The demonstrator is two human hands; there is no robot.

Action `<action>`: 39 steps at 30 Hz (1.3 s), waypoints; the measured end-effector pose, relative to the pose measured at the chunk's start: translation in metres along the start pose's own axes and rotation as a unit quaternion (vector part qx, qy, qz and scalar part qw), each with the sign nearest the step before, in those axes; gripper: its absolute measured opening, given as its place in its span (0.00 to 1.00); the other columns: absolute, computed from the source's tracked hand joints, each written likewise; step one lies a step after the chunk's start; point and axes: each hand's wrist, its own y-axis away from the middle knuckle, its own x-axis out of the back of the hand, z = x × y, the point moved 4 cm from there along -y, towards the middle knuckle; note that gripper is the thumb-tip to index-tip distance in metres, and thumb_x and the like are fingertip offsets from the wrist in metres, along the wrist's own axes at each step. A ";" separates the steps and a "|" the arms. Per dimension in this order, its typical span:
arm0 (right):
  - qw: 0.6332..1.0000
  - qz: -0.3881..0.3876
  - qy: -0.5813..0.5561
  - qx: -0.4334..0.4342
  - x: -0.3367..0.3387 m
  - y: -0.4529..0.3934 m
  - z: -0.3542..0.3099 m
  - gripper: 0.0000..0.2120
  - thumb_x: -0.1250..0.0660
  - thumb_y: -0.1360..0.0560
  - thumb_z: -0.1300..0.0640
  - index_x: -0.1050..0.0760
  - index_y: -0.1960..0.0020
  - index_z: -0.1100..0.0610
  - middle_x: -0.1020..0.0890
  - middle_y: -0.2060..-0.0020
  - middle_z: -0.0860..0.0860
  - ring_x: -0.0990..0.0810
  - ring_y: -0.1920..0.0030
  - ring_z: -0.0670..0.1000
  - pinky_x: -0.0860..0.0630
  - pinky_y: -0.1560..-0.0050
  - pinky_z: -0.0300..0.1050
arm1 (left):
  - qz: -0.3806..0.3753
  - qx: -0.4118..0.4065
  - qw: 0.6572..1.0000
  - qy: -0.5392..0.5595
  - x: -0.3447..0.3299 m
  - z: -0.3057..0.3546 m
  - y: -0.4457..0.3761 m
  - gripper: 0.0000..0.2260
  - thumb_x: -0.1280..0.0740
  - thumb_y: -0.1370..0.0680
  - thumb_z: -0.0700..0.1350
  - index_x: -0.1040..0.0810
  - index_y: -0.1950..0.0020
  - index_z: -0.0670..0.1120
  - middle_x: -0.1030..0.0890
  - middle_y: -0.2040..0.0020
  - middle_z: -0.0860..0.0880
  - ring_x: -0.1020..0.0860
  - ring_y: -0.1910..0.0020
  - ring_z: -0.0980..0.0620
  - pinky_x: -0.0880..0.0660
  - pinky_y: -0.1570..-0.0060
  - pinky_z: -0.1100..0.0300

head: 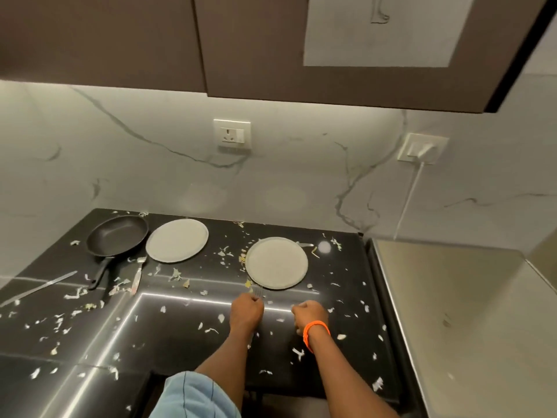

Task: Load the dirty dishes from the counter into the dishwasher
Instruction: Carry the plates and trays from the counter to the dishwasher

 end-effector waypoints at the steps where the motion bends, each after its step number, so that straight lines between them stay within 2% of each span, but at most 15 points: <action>1: 1.000 -0.005 0.012 0.009 -0.001 0.004 -0.017 0.15 0.34 0.35 0.49 0.26 0.73 0.59 0.24 0.77 0.53 0.22 0.71 0.57 0.17 0.59 0.58 | -0.003 0.000 1.000 -0.009 0.005 -0.001 -0.013 0.15 0.37 0.24 0.40 0.30 0.71 0.46 0.25 0.70 0.49 0.26 0.66 0.49 0.35 0.67 0.57; 3: 1.000 -0.004 0.023 0.018 -0.003 0.011 -0.043 0.15 0.32 0.31 0.50 0.28 0.72 0.56 0.26 0.76 0.52 0.25 0.71 0.54 0.17 0.59 0.58 | -0.007 0.004 1.000 -0.016 0.014 -0.001 -0.036 0.14 0.37 0.24 0.40 0.29 0.71 0.46 0.25 0.70 0.49 0.27 0.68 0.50 0.35 0.69 0.58; 5: 0.999 0.002 0.037 0.023 -0.004 0.015 -0.062 0.06 0.31 0.30 0.51 0.22 0.60 0.53 0.19 0.64 0.52 0.20 0.63 0.54 0.18 0.57 0.52 | -0.011 0.008 1.000 -0.013 0.017 -0.003 -0.056 0.13 0.37 0.24 0.40 0.26 0.69 0.46 0.22 0.68 0.48 0.25 0.68 0.51 0.33 0.70 0.59; 6: 0.999 0.002 0.038 0.029 -0.005 0.014 -0.068 0.11 0.31 0.30 0.52 0.20 0.50 0.54 0.16 0.54 0.53 0.18 0.55 0.55 0.20 0.56 0.48 | -0.013 0.011 1.000 -0.011 0.017 -0.003 -0.063 0.12 0.37 0.24 0.40 0.24 0.67 0.46 0.21 0.67 0.48 0.25 0.68 0.52 0.33 0.71 0.59; 8: 0.998 -0.018 0.058 0.030 -0.008 0.010 -0.079 0.23 0.31 0.28 0.53 0.25 0.33 0.56 0.20 0.38 0.55 0.21 0.41 0.56 0.25 0.50 0.42 | -0.014 0.018 1.000 -0.020 0.019 -0.004 -0.076 0.11 0.37 0.23 0.40 0.23 0.66 0.46 0.22 0.66 0.49 0.26 0.68 0.54 0.34 0.71 0.61; 11: 0.995 -0.057 0.080 0.026 -0.010 0.000 -0.083 0.32 0.32 0.25 0.54 0.36 0.23 0.54 0.28 0.29 0.55 0.27 0.32 0.56 0.29 0.42 0.40 | -0.015 0.030 0.999 -0.005 0.017 -0.009 -0.096 0.11 0.37 0.24 0.41 0.27 0.67 0.48 0.24 0.67 0.50 0.28 0.68 0.54 0.34 0.70 0.59; 14: 0.989 -0.087 0.116 0.013 -0.012 -0.009 -0.082 0.38 0.31 0.27 0.51 0.42 0.20 0.52 0.30 0.28 0.55 0.29 0.30 0.57 0.30 0.32 0.46 | -0.014 0.040 0.999 0.002 0.013 -0.008 -0.107 0.09 0.37 0.23 0.41 0.27 0.64 0.47 0.23 0.65 0.49 0.27 0.66 0.53 0.34 0.69 0.59; 16: 0.985 -0.100 0.142 0.008 -0.013 -0.014 -0.081 0.40 0.30 0.27 0.52 0.44 0.20 0.51 0.31 0.26 0.56 0.31 0.28 0.58 0.31 0.30 0.49 | -0.009 0.044 0.999 0.008 0.011 -0.008 -0.113 0.08 0.36 0.21 0.42 0.26 0.61 0.47 0.22 0.62 0.49 0.27 0.65 0.54 0.33 0.69 0.61; 19: 0.981 -0.107 0.159 0.012 -0.009 -0.019 -0.082 0.39 0.30 0.26 0.53 0.45 0.20 0.49 0.32 0.25 0.55 0.33 0.27 0.58 0.32 0.29 0.51 | -0.013 0.044 0.999 0.008 0.007 -0.011 -0.127 0.06 0.35 0.20 0.46 0.23 0.56 0.47 0.20 0.61 0.48 0.24 0.63 0.53 0.30 0.67 0.60; 22: 0.979 -0.116 0.167 0.017 -0.003 -0.025 -0.082 0.37 0.31 0.26 0.52 0.42 0.20 0.49 0.32 0.26 0.55 0.33 0.27 0.58 0.32 0.29 0.49 | -0.026 0.041 0.999 0.008 0.004 -0.012 -0.137 0.09 0.31 0.22 0.52 0.22 0.54 0.47 0.19 0.59 0.48 0.21 0.60 0.51 0.28 0.63 0.57; 28: 0.980 -0.109 0.162 0.034 0.001 -0.019 -0.075 0.34 0.31 0.25 0.52 0.38 0.22 0.51 0.32 0.26 0.55 0.32 0.28 0.56 0.34 0.29 0.47 | -0.055 0.034 0.998 0.013 -0.004 -0.004 -0.145 0.13 0.26 0.24 0.53 0.22 0.52 0.44 0.20 0.59 0.48 0.22 0.58 0.51 0.29 0.62 0.58; 31: 0.982 -0.116 0.146 0.030 0.000 -0.008 -0.070 0.34 0.31 0.26 0.50 0.36 0.23 0.49 0.29 0.28 0.53 0.30 0.29 0.55 0.33 0.29 0.47 | -0.065 0.045 0.997 -0.005 -0.007 -0.005 -0.152 0.19 0.25 0.25 0.56 0.19 0.46 0.41 0.19 0.54 0.45 0.22 0.54 0.47 0.28 0.58 0.57; 35: 0.981 -0.131 0.141 0.021 0.008 0.004 -0.061 0.34 0.28 0.27 0.47 0.35 0.24 0.48 0.28 0.28 0.52 0.29 0.30 0.55 0.31 0.29 0.49 | -0.061 0.067 0.996 -0.005 -0.009 -0.003 -0.152 0.23 0.23 0.26 0.53 0.21 0.41 0.38 0.20 0.50 0.43 0.22 0.52 0.45 0.26 0.56 0.54; 39: 0.976 -0.129 0.176 0.015 0.019 0.008 -0.051 0.35 0.28 0.26 0.46 0.37 0.23 0.50 0.32 0.25 0.52 0.32 0.27 0.56 0.34 0.27 0.49 | -0.057 0.081 0.995 -0.005 -0.011 0.004 -0.147 0.18 0.24 0.26 0.48 0.22 0.43 0.38 0.21 0.53 0.43 0.22 0.53 0.44 0.26 0.59 0.54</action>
